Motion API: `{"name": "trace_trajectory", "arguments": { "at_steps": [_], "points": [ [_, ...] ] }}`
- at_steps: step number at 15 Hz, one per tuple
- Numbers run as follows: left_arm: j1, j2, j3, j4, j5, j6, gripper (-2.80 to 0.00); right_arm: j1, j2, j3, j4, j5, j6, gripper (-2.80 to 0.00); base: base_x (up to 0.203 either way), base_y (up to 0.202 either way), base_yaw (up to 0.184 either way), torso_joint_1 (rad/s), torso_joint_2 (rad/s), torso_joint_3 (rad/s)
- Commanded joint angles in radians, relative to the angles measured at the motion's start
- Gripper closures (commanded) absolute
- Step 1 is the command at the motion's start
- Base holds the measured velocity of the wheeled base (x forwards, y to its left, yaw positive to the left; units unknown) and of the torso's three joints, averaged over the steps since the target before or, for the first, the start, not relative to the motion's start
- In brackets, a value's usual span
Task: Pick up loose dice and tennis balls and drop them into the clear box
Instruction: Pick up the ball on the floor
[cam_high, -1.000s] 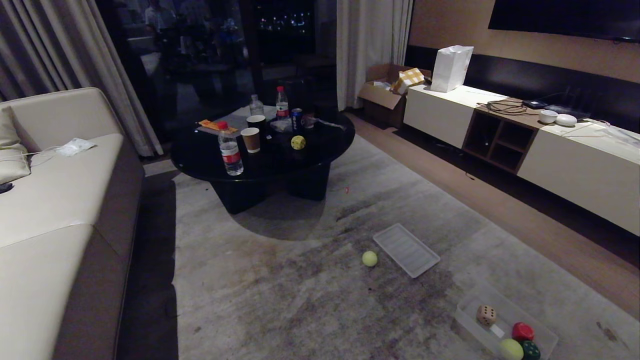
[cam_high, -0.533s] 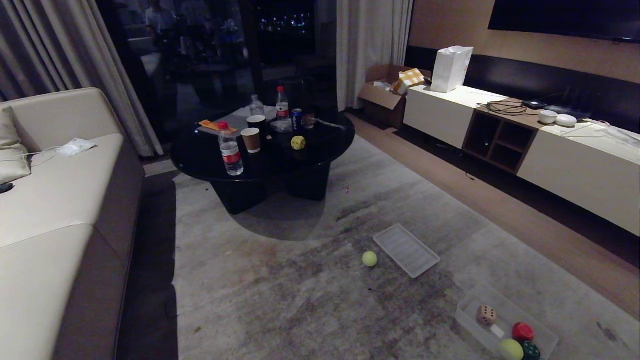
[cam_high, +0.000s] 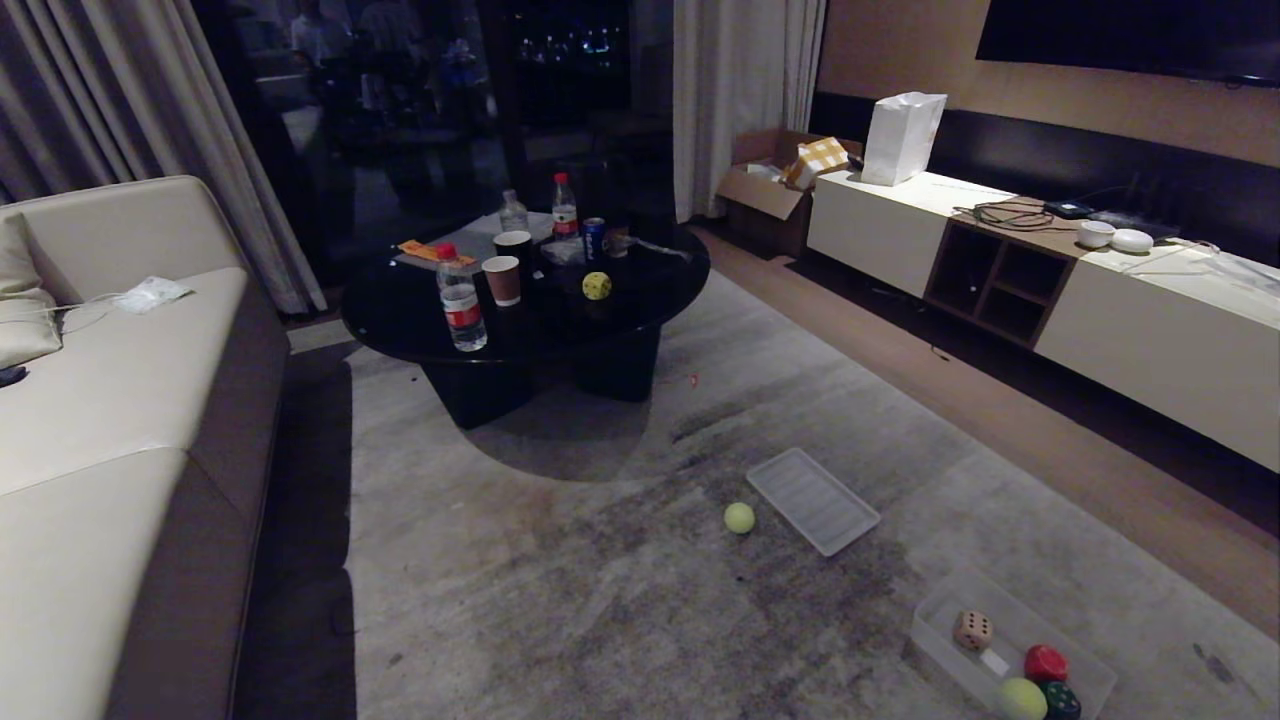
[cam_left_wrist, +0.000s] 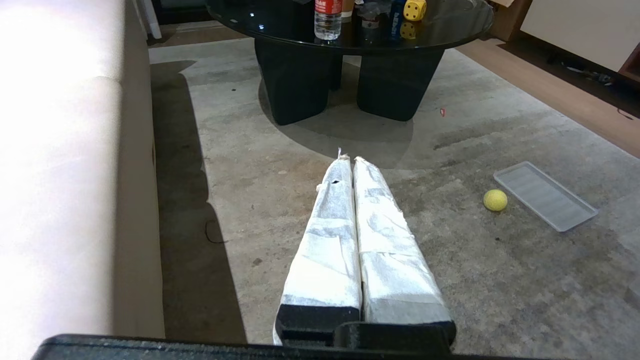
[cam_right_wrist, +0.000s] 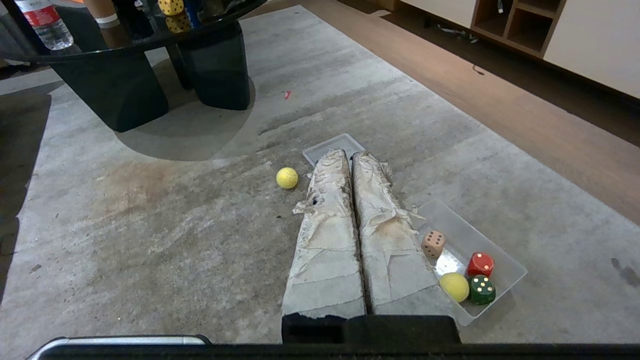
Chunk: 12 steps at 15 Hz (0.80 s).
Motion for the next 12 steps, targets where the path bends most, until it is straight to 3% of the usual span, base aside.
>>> {"name": "trace_trajectory", "arguments": {
  "at_steps": [1,5,12],
  "points": [
    [0.0,0.002,0.002,0.0,0.001,0.001,0.0,0.0,0.001,0.009,0.0,0.001,-0.001,0.0,0.0,0.0,0.0,0.0,0.0,0.0],
    [0.0,0.002,0.002,0.0,0.001,0.0,0.0,0.0,0.001,0.009,0.0,0.001,-0.001,0.0,0.001,-0.001,0.014,-0.002,0.0,0.002],
    [0.0,0.002,0.002,0.0,0.001,0.0,0.0,0.0,0.001,0.009,0.0,0.001,-0.001,0.0,0.0,-0.006,0.156,0.002,0.0,0.003]
  ]
}}
